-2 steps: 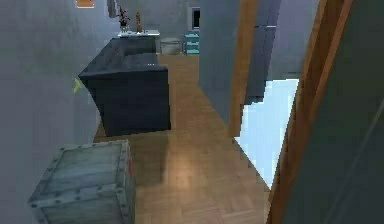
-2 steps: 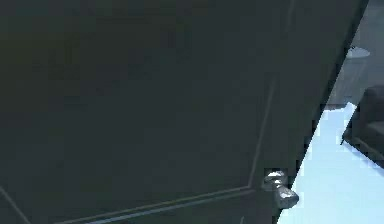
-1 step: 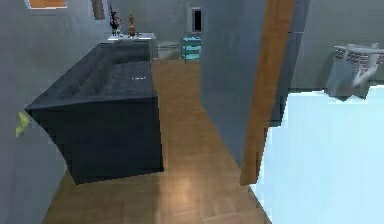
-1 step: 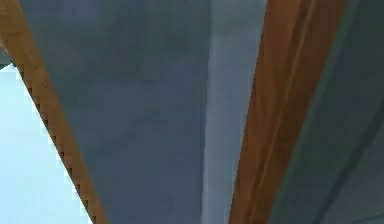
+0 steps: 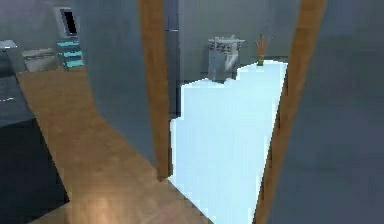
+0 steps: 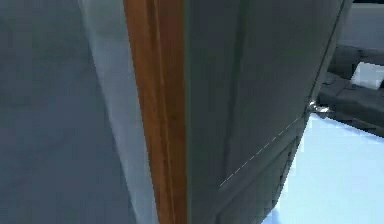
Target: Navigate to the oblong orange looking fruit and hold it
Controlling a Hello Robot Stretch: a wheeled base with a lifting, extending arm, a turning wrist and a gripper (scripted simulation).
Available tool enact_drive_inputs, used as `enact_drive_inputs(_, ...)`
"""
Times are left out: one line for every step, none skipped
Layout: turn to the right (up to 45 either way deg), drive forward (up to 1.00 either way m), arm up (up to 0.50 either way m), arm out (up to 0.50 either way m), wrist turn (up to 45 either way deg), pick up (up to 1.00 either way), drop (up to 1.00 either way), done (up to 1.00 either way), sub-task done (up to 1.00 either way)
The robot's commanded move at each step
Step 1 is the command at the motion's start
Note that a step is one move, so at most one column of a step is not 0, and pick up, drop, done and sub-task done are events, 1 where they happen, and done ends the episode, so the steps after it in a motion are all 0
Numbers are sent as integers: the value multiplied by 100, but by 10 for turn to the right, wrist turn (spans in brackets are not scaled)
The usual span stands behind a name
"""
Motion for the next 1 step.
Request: enact_drive_inputs(0, 60, 0, 0, 0, 0, 0, 0, 0)
